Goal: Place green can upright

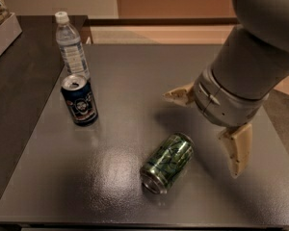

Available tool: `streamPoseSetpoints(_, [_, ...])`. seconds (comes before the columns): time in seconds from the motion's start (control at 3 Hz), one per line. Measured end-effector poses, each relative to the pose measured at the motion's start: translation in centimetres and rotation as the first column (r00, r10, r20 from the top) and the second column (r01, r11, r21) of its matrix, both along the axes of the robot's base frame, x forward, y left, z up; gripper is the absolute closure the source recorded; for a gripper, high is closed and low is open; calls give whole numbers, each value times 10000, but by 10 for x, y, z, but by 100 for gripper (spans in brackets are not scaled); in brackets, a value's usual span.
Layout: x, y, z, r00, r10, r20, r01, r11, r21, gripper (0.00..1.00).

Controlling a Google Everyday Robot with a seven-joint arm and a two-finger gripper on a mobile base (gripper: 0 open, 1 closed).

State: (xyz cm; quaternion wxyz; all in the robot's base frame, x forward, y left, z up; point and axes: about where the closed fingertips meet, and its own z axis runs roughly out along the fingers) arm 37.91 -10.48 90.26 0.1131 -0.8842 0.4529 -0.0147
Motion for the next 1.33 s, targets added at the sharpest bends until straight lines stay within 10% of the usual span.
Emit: streamPoseSetpoints(1.33, [-11, 29, -57, 9917, 1171, -527, -1260, 9665, -2236, 0])
